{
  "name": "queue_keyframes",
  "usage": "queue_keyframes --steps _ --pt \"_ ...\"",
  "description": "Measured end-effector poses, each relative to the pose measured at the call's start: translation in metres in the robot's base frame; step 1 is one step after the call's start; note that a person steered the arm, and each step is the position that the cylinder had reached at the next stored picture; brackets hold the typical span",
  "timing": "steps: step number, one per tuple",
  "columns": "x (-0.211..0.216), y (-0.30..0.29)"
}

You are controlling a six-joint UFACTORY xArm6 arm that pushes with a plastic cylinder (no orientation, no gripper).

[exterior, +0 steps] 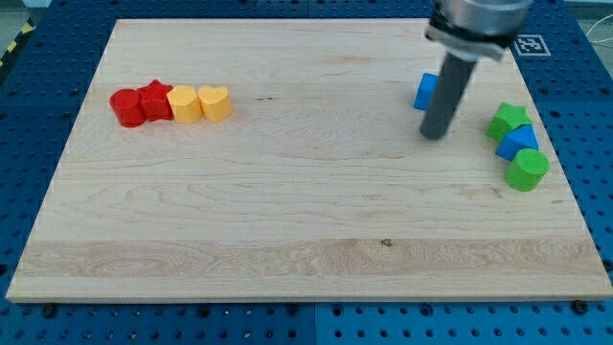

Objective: Slide the blue cube down a bit

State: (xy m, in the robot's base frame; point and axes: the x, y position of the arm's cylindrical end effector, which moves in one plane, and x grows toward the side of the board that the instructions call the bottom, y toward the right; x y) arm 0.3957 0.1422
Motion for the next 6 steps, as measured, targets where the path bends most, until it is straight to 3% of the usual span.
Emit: queue_keyframes --steps 2,3,4,6 --pt "-0.046 -0.098" --pt "-0.091 -0.045" --pt "-0.087 0.012" --pt "-0.011 -0.011"
